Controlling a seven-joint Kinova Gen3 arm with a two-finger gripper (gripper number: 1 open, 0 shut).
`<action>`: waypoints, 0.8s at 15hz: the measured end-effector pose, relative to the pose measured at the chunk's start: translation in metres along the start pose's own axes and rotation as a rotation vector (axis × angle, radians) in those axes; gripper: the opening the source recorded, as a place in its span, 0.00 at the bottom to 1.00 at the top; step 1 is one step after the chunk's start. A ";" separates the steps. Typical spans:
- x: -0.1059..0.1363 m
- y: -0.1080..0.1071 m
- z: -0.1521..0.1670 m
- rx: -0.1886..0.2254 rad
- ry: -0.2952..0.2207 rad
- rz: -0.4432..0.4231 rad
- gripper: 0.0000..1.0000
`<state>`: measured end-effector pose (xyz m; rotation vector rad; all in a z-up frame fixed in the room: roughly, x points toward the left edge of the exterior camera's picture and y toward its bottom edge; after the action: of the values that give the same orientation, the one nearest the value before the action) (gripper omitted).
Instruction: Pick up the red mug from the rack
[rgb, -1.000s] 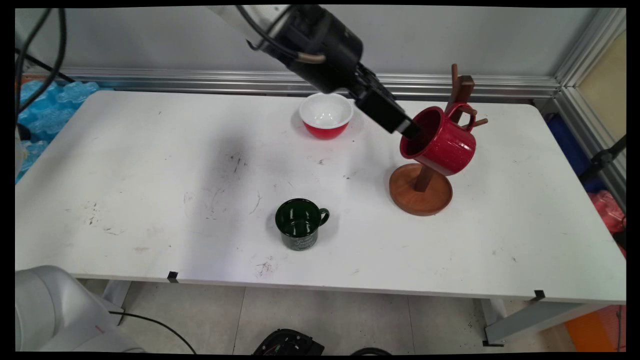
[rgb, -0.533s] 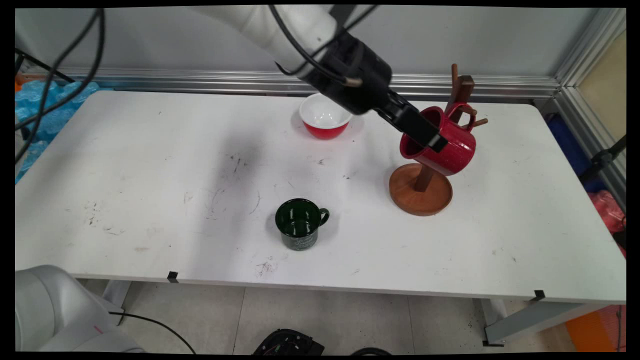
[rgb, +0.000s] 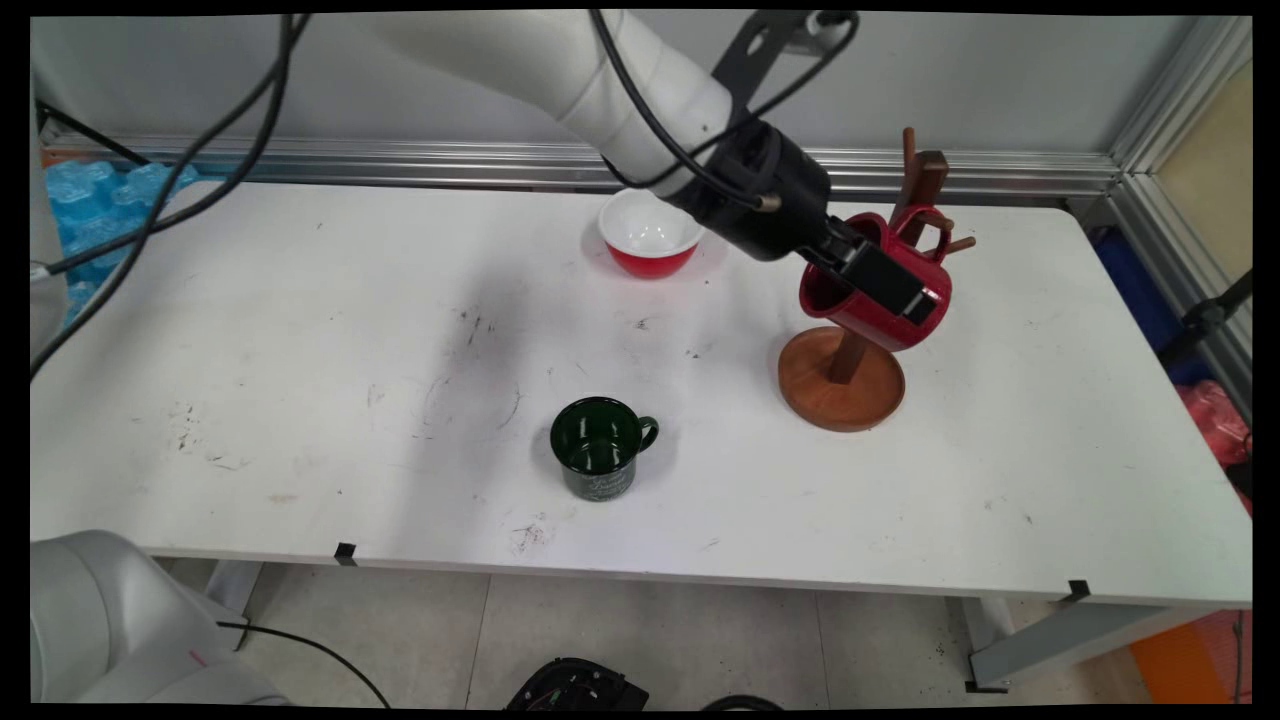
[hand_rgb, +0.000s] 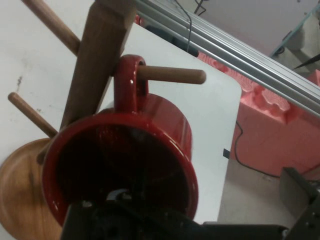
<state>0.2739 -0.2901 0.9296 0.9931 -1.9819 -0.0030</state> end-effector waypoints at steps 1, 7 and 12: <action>0.000 -0.001 0.004 0.000 0.001 -0.004 1.00; -0.001 -0.007 0.024 0.001 0.011 -0.022 1.00; -0.002 -0.010 0.033 -0.001 0.017 -0.028 0.00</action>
<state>0.2573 -0.3073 0.9045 1.0174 -1.9523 -0.0115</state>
